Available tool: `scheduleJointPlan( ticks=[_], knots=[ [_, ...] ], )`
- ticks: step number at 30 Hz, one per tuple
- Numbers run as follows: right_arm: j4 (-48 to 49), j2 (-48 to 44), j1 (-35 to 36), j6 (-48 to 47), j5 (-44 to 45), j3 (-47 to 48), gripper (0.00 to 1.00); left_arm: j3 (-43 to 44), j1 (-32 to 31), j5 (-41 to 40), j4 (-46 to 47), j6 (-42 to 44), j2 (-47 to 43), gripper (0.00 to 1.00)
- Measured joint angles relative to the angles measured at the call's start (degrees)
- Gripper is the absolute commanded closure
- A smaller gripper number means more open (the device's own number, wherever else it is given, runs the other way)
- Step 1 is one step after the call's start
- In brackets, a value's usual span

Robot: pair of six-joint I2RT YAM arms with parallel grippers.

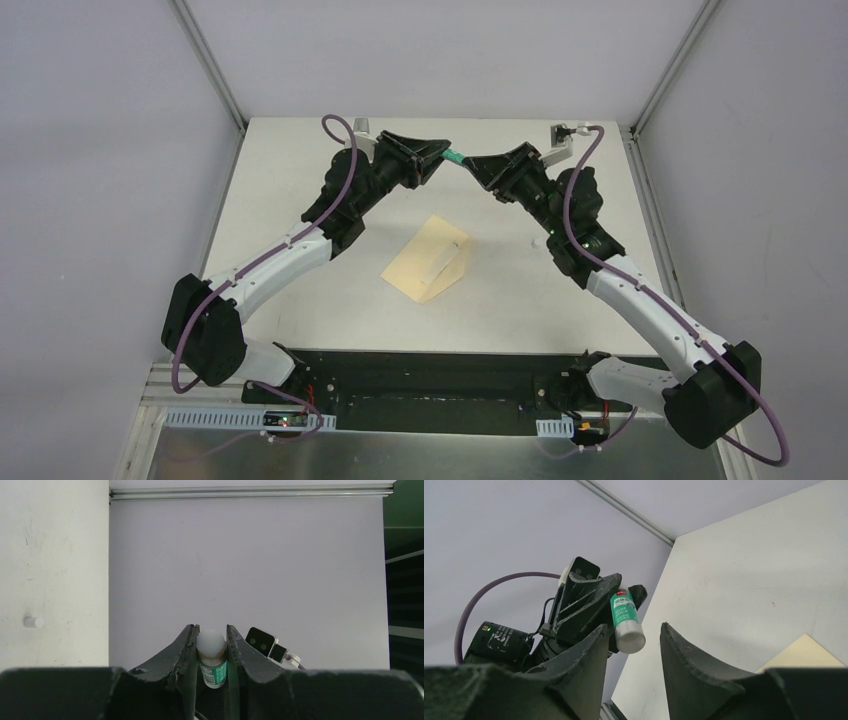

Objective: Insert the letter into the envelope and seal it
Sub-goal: Adjust the solid glue.

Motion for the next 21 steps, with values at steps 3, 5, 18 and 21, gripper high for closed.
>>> scheduleJointPlan(
  ticks=[3, 5, 18, 21],
  knots=[
    [-0.6, 0.4, -0.1, 0.5, -1.2, 0.0, 0.56, 0.0, 0.0, 0.0, 0.0, 0.1, 0.0, 1.00],
    [-0.9, 0.8, -0.1, 0.7, -1.9, 0.0, 0.56, 0.0, 0.0, 0.1, 0.0, 0.2, 0.0, 1.00],
    [-1.4, 2.2, -0.1, 1.4, -4.3, 0.2, 0.60, 0.0, 0.0, 0.4, -0.9, 0.5, 0.0, 1.00],
    [-1.6, 2.7, -0.1, 1.3, -4.4, 0.7, 0.60, 0.0, 0.0, 0.4, -1.2, 0.7, 0.0, 1.00]
  ],
)
